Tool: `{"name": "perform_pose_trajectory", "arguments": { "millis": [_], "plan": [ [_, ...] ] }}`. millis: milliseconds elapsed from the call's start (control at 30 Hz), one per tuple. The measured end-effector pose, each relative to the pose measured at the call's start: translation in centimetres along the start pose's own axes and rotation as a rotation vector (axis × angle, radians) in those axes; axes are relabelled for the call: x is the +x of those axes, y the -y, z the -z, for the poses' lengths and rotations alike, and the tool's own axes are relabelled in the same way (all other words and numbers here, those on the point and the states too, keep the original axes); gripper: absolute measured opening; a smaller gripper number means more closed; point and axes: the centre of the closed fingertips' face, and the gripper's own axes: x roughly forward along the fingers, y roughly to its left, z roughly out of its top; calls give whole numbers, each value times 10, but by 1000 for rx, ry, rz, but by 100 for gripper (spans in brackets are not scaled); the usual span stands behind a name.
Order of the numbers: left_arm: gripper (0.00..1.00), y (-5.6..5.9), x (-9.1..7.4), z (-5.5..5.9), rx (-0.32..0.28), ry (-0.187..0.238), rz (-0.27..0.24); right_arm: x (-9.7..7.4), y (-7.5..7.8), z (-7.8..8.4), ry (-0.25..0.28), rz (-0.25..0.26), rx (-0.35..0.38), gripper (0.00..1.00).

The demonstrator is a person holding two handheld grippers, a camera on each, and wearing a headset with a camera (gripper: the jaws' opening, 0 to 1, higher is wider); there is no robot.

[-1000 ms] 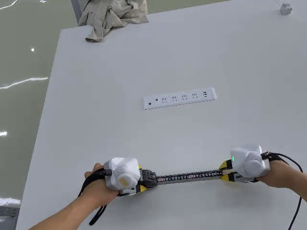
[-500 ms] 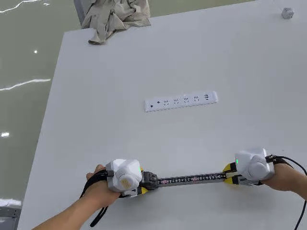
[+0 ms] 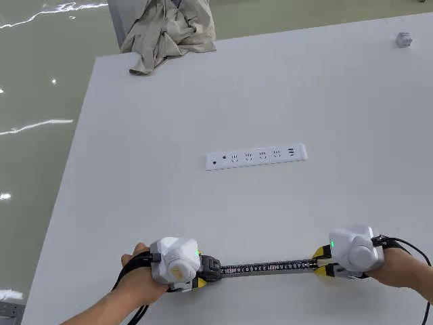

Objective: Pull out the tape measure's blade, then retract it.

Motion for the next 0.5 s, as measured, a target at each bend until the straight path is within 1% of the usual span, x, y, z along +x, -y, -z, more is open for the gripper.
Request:
{"name": "perform_pose_trajectory", "arguments": {
  "millis": [300, 500],
  "plan": [
    [35, 0, 2, 1, 7, -3, 3, 1, 0, -1, -39, 3, -33, 14],
    [35, 0, 0, 0, 11, -3, 2, 1, 0, 1, -58, 5, -32, 15]
  ]
}}
